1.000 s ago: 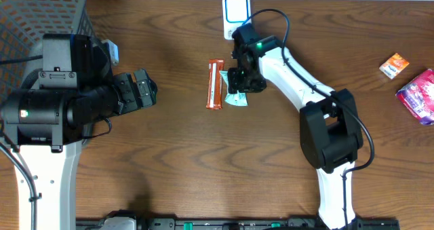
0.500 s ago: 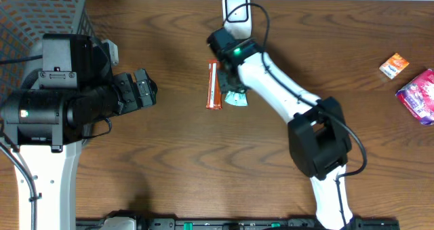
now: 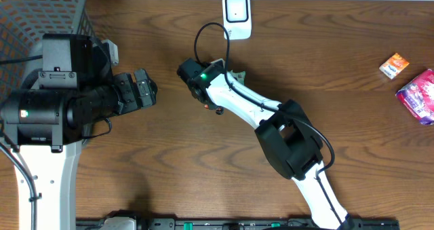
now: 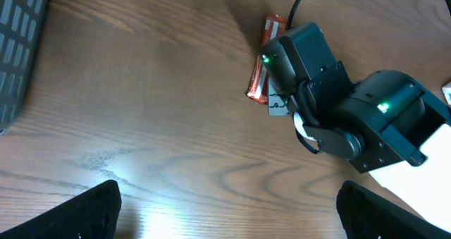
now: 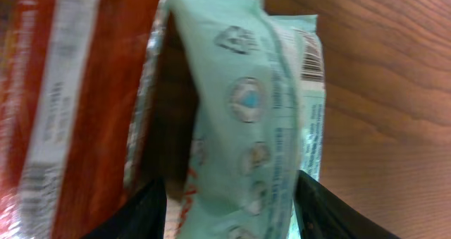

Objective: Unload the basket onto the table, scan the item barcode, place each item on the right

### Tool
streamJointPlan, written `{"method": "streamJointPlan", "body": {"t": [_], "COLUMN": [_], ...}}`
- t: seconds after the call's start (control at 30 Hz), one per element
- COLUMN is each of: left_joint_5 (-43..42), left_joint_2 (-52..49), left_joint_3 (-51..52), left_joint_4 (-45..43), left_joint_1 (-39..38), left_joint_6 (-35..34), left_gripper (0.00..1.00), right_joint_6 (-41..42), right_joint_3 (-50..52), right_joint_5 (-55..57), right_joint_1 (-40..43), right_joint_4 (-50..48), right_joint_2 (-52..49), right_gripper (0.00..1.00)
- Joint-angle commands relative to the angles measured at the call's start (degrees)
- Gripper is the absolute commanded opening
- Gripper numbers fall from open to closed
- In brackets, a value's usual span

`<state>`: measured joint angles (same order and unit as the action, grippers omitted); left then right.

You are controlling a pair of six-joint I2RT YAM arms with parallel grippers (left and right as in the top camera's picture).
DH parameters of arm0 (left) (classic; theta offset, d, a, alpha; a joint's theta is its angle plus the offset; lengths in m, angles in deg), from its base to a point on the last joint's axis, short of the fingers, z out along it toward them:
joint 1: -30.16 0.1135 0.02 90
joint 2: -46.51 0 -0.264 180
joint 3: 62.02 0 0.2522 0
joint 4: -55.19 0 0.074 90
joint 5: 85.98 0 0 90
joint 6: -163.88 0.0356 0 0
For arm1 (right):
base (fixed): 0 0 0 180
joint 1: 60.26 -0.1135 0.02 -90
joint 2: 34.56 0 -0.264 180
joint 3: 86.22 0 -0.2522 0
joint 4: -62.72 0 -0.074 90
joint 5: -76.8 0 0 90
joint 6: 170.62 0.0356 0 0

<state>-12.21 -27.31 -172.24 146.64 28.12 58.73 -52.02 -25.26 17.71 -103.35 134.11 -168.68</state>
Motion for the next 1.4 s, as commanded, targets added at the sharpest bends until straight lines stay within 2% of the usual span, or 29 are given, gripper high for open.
{"method": "streamJointPlan", "body": {"t": [0.0,0.07,0.13,0.23,0.33,0.63,0.83,0.97,1.1,1.23,1.37], "left_joint_5": [-0.2,-0.2,-0.2,-0.2,-0.2,-0.2,-0.2,-0.2,-0.2,-0.2,-0.2], "left_joint_2": [0.0,0.0,0.0,0.0,0.0,0.0,0.0,0.0,0.0,0.0,0.0], "left_joint_3": [-0.9,-0.9,-0.9,-0.9,-0.9,-0.9,-0.9,-0.9,-0.9,-0.9,-0.9], "left_joint_4": [0.0,0.0,0.0,0.0,0.0,0.0,0.0,0.0,0.0,0.0,0.0], "left_joint_1": [-0.2,-0.2,-0.2,-0.2,-0.2,-0.2,-0.2,-0.2,-0.2,-0.2,-0.2], "left_joint_6": [0.5,0.5,0.5,0.5,0.5,0.5,0.5,0.5,0.5,0.5,0.5], "left_gripper": [0.98,0.98,0.98,0.98,0.98,0.98,0.98,0.98,0.98,0.98,0.98], "right_joint_6": [2.3,2.2,2.2,2.3,3.4,5.4,-1.8,-4.9,-7.1,-7.0,-6.3], "right_joint_3": [-0.7,-0.7,-0.7,-0.7,-0.7,-0.7,-0.7,0.5,5.6,14.4,21.3], "right_joint_5": [3.0,3.0,2.3,-1.8,-7.9,-31.3,-52.3,-61.9,-70.7,-80.5,-84.5], "right_joint_1": [1.0,1.3,1.6,2.1,2.8,9.6,17.8,23.0,27.0,31.7,35.8], "right_joint_4": [0.1,0.2,0.5,0.5,0.4,-1.0,-3.5,-4.1,-8.3,-17.2,-23.1], "right_joint_2": [-0.9,-0.9,-0.9,-0.9,-0.9,4.3,8.1,7.6,7.5,7.5,7.5], "right_gripper": [0.52,0.45,0.29,0.12,0.02,0.01,0.01,0.01,0.01,0.01,0.01]}}
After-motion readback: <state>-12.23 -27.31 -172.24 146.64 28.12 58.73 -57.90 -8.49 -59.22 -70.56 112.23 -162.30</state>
